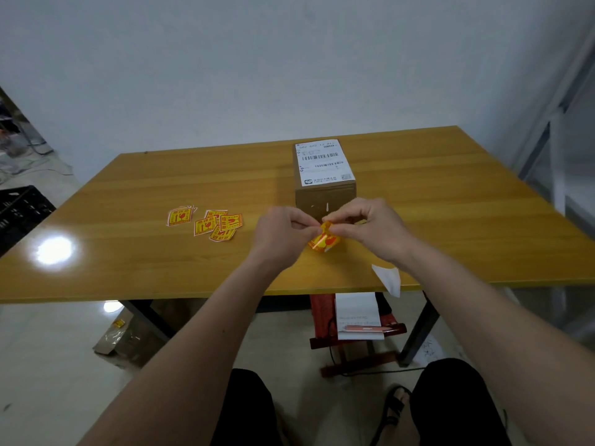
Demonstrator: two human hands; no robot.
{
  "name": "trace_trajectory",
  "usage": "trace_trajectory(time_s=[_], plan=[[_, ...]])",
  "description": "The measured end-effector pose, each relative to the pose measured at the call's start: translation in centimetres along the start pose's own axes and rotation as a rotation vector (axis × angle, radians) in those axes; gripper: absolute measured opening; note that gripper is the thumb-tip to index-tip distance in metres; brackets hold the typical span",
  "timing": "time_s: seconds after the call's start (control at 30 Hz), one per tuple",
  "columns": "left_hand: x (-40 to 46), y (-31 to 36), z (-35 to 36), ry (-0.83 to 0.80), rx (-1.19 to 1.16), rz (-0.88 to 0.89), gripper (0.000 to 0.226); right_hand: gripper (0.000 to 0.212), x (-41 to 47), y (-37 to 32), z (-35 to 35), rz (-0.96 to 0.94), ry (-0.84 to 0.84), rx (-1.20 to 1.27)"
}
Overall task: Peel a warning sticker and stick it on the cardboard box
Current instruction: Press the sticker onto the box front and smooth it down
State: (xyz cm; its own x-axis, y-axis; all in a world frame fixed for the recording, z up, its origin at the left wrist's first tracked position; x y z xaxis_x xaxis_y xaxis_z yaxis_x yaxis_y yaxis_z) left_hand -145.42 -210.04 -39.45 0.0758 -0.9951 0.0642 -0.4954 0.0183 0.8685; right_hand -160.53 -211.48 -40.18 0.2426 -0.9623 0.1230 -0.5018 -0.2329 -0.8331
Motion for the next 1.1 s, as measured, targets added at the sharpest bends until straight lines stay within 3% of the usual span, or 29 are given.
trace_trajectory(time_s=[0.1, 0.17, 0.27, 0.4, 0.63, 0.8, 0.97, 1.1], plan=[[0.1, -0.4, -0.8, 0.13, 0.017, -0.019, 0.003, 0.045, -0.2, 0.9, -1.2, 0.138, 0.205, 0.312], [0.0, -1.3, -1.4, 0.223, -0.143, -0.079, 0.004, 0.039, -0.6, 1.6, -2.0, 0.236, 0.325, 0.379], [-0.4, -2.1, -1.8, 0.363, -0.258, -0.11, 0.003, 0.023, -1.1, 1.8, -0.6, 0.289, 0.24, 0.311], [-1.2, -1.5, -0.7, 0.457, -0.216, -0.057, 0.006, 0.032, -1.1, 1.1, 1.6, 0.304, 0.244, 0.314], [-0.6, -2.2, 1.3, 0.496, -0.388, -0.06, 0.009, 0.01, 0.2, 1.5, 2.4, 0.284, 0.309, 0.262], [0.8, -3.2, 2.5, 0.444, -0.515, -0.076, 0.013, 0.006, 1.4, 3.2, 1.3, 0.287, 0.317, 0.275], [3.1, -3.7, 3.8, 0.454, -0.416, -0.032, 0.005, 0.015, 2.7, 5.1, 0.3, 0.278, 0.431, 0.192], [4.4, -4.4, 4.7, 0.488, -0.376, -0.052, 0.002, 0.007, 3.7, 6.8, 0.0, 0.3, 0.446, 0.169]])
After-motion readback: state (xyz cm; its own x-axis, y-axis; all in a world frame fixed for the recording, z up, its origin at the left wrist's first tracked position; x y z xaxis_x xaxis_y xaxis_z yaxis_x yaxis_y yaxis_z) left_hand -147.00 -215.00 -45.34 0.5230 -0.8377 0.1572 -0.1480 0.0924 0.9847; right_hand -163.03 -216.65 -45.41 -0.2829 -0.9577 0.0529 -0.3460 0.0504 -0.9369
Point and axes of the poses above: each hand's wrist, its own x-axis towards the middle knuckle, its own z-axis out of the palm, y = z × x, the point moved 6 cm from there along x, towards the middle knuckle, and after that the axes turned 9 degrees about -x, right-handed, at the moved point
